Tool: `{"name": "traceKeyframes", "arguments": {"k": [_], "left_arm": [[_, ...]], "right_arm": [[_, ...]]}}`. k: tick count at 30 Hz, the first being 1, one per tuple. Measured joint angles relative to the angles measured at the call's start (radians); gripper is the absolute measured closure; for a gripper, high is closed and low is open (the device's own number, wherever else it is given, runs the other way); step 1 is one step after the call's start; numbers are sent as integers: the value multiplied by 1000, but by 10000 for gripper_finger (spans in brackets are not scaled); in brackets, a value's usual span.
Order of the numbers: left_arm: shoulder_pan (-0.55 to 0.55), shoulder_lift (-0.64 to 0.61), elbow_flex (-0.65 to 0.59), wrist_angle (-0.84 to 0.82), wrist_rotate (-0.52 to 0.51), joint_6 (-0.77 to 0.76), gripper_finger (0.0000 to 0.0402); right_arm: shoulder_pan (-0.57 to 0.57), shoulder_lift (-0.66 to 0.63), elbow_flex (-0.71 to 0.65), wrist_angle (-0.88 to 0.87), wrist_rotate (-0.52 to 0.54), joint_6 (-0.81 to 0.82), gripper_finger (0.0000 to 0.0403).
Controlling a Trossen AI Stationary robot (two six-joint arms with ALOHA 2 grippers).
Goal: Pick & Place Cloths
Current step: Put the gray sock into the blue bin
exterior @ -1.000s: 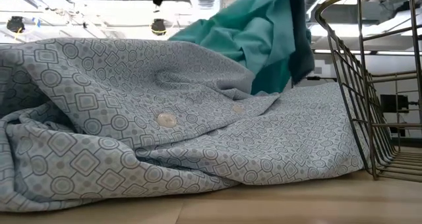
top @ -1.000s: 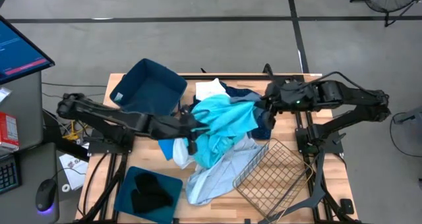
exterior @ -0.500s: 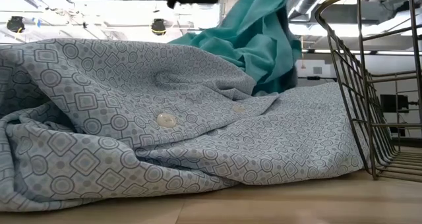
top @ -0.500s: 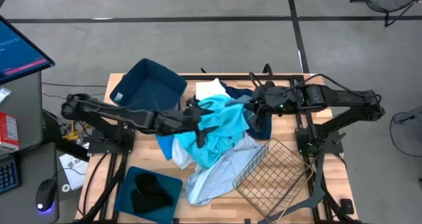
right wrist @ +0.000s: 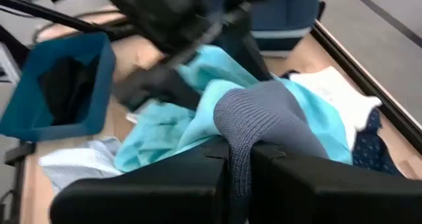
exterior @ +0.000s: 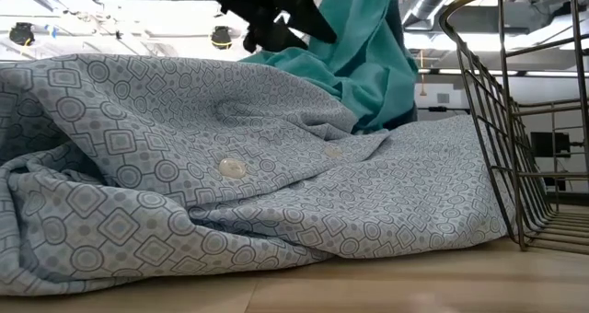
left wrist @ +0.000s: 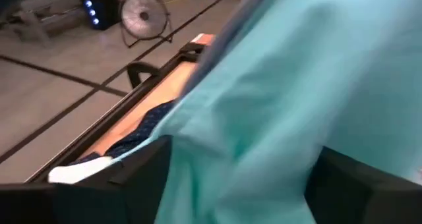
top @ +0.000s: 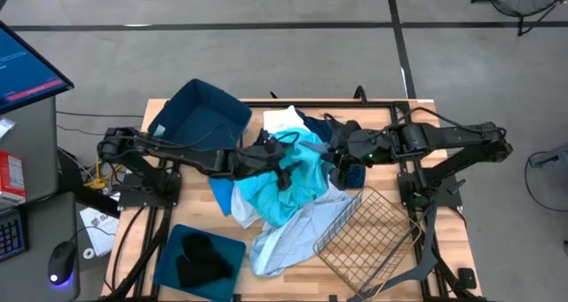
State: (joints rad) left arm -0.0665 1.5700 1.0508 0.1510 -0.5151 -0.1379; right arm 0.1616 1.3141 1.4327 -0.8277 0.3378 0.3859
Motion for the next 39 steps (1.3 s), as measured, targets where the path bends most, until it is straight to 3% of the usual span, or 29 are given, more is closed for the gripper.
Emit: {"name": "traceKeyframes", "arguments": {"k": [3, 7, 9, 17, 30, 35, 39], "left_arm": [[25, -6, 0, 2, 81, -5, 209], [41, -1, 1, -5, 216, -23, 364], [41, -2, 1, -6, 235, -24, 386], [9, -11, 0, -215, 164, -24, 401], [-8, -11, 0, -244, 123, -72, 401], [-15, -51, 0, -249, 199, -80, 392], [-35, -151, 0, -304, 291, -80, 360]], "right_arm": [[15, 3, 0, -3, 0, 0, 391], [16, 2, 0, -4, 0, 0, 391], [16, -4, 0, -19, 0, 0, 389], [14, -52, -1, -94, -1, 5, 369], [28, -64, -1, -202, 0, 34, 347], [28, -47, 0, -270, 0, 110, 347], [41, -50, 0, -391, 0, 187, 314]]}}
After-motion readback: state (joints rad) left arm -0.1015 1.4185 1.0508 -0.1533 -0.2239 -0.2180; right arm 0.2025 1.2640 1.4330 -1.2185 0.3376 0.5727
